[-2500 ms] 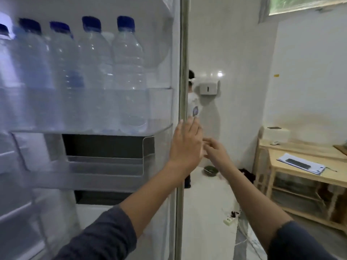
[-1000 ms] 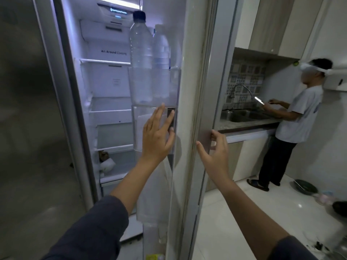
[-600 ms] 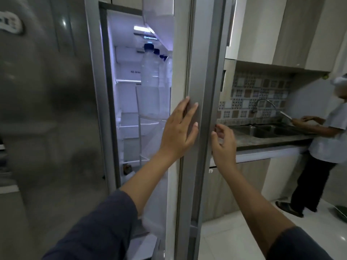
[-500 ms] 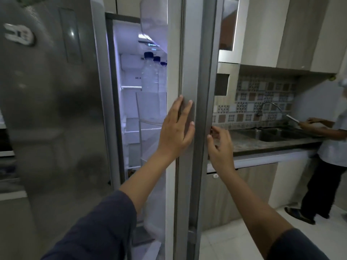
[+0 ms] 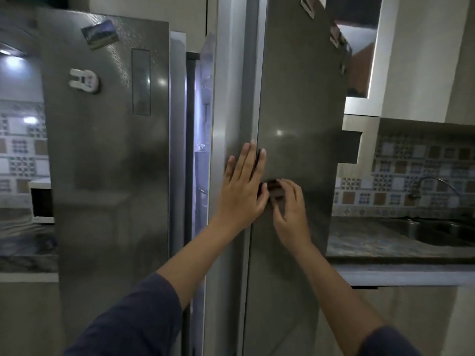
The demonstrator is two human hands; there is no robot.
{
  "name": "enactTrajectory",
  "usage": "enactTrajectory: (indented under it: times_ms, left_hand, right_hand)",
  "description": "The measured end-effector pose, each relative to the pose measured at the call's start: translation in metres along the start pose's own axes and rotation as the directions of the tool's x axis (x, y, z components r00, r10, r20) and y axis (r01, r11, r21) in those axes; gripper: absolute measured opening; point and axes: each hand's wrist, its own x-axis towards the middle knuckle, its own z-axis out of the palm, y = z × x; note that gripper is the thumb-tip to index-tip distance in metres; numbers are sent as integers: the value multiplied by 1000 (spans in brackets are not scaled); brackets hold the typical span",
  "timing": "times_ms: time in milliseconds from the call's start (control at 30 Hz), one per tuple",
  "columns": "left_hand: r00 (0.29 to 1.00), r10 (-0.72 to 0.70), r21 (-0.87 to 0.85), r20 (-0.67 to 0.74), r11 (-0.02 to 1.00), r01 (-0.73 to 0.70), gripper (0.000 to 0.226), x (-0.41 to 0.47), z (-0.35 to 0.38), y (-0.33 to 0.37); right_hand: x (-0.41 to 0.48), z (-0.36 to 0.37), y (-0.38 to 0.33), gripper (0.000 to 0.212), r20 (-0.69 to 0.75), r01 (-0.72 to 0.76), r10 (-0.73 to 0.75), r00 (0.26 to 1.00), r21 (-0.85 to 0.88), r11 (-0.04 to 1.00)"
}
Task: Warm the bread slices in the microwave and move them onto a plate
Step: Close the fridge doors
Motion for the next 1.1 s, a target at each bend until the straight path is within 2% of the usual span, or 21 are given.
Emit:
enactTrajectory:
  times_ms: [133, 367, 667, 800, 967, 1100]
  left_hand:
    - [998, -45, 83, -31, 995, 48, 67, 4, 19, -20]
    - [1000, -5, 228, -8, 974, 6, 65, -2, 43, -67]
    - [990, -64, 152, 128, 987, 44, 68, -25, 90, -122]
    - [984, -78, 116, 158, 991, 60, 68, -23, 111, -151]
    - [952, -79, 83, 296, 995, 57, 65, -26, 136, -180]
    - [924, -91, 61, 372, 995, 74, 64, -25, 150, -197]
  right_hand:
    - [31, 18, 26, 47, -37, 31, -32, 999, -21, 999]
    - [50, 57, 53, 56, 48, 114, -109, 993, -104, 988]
    - [68, 124, 64, 63, 4, 73, -73, 997, -204, 976]
    - [77, 148, 69, 67, 26, 40, -34, 999, -277, 960]
    - [84, 170, 74, 75, 92, -44, 85, 992, -382, 923]
    - [94, 181, 77, 81, 120, -57, 128, 984, -471, 880]
